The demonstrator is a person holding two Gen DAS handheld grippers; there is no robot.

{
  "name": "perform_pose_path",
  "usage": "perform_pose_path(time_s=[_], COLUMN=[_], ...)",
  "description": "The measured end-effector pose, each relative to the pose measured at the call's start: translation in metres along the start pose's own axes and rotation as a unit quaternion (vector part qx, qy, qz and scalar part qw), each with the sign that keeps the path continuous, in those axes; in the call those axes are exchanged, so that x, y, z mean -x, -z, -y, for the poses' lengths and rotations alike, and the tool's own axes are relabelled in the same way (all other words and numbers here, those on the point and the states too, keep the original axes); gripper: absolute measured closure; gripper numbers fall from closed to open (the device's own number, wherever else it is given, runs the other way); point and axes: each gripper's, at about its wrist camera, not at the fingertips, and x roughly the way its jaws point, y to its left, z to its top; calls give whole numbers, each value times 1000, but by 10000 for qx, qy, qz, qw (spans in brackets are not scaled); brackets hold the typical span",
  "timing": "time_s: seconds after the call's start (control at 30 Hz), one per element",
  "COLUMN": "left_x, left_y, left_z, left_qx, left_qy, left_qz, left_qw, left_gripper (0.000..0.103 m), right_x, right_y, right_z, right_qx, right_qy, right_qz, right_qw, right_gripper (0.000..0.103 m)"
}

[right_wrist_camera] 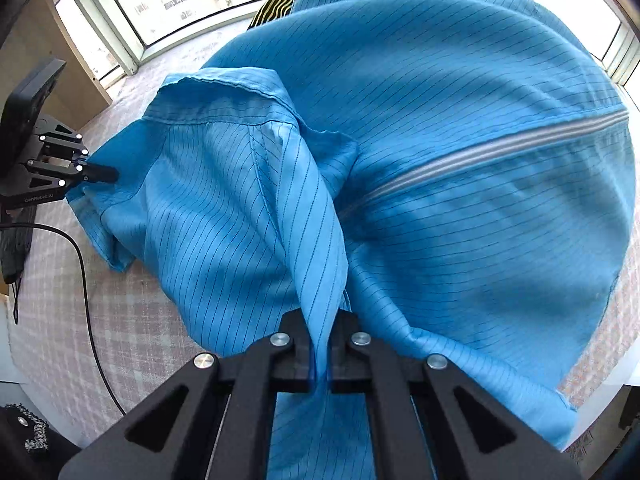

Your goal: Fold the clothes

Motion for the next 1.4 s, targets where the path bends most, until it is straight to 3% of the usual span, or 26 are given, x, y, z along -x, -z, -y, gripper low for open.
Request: perform_pose_path(time_s=[0.17,0.27,0.43,0.6,0.83,1.0,1.17,1.3,1.4], left_x=[95,166,278,384,504,575,640,672,675], left_y=[-9,-37,-76,-72,-31,4,39,74,100], left_z=[10,14,34,65,109,140,175,197,208], left_qx=[347,299,166,136,219,366,401,426,455], left_qy=[-177,-487,-1023,-1493,-2250,-2661,-3046,-3326,-3479], left_qz=[1144,1706,2643,3315,3972,4238,4532,4644,4557], left_qw=[9927,9837,9589,9315,8895,8650,8368,8197,8181], left_gripper=[103,103,103,103,103,103,103,103,103], right_x=[85,153,278,396,500,567,634,668,668], right_y=[-22,-44,-78,-84,-67,-53,-33,-16,-5], right_z=[1,-6,-30,-73,-138,-176,-215,-239,-247], right_qx=[194,298,581,990,1342,1371,1470,1606,1734], right_qy=[656,929,1399,1893,2157,2121,2256,2050,1796], right_qz=[1133,1839,2901,3615,4305,4775,5287,5471,5445], right_qw=[9912,9781,9449,9076,8661,8415,8049,7955,8007], right_gripper=[101,101,101,101,101,101,101,101,101])
